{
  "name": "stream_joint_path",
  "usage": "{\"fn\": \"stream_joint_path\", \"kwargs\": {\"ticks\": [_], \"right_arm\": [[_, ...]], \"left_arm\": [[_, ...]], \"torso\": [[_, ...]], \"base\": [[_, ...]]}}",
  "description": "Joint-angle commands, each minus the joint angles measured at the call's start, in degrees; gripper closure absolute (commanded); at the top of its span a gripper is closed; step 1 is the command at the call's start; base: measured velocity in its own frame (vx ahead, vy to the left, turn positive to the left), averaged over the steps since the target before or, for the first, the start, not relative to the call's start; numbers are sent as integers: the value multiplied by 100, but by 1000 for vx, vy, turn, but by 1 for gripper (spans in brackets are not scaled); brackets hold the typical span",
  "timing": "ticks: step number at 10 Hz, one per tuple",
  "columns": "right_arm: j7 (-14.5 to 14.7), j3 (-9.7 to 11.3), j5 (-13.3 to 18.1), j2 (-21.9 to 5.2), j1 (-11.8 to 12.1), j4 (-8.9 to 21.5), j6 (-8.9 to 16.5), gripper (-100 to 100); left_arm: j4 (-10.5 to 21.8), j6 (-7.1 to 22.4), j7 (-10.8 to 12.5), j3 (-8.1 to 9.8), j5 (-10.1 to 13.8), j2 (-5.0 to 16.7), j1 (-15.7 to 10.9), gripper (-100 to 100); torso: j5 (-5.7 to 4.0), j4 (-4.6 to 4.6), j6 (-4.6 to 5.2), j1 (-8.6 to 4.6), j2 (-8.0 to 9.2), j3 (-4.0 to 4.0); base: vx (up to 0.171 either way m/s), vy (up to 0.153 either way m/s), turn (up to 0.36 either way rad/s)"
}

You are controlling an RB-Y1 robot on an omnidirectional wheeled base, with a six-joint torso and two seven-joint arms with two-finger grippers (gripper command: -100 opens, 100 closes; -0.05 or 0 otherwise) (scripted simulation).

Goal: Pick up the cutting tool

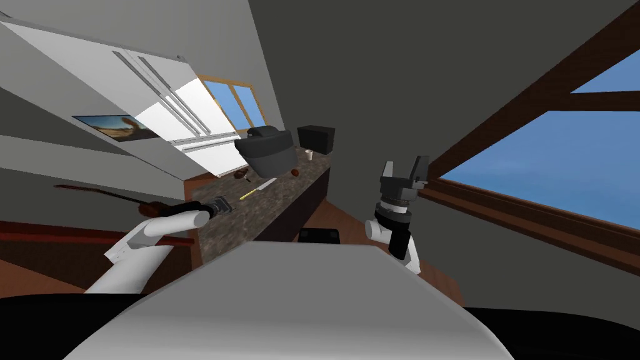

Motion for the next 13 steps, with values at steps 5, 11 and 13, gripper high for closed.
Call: {"fn": "stream_joint_path", "kwargs": {"ticks": [5, 11, 13], "right_arm": [[0, 0, 0, 0, 0, 0, 0, 0], [0, 0, 0, 0, -1, 0, 0, 0], [0, 0, 0, 0, 0, 0, 0, 0]], "left_arm": [[663, 777, 212, 237, 492, 353, 8, -100], [1489, 1693, 482, 570, 1232, 816, 156, -100], [1758, 1972, 567, 661, 1465, 945, 219, -100]], "torso": [[0, -1, 1, -1, -5, -3], [0, -2, 9, 0, -10, -6], [-1, -1, 4, -1, -8, -5]], "base": [[3, 19, -212], [7, 20, -273], [12, 24, -222]]}}
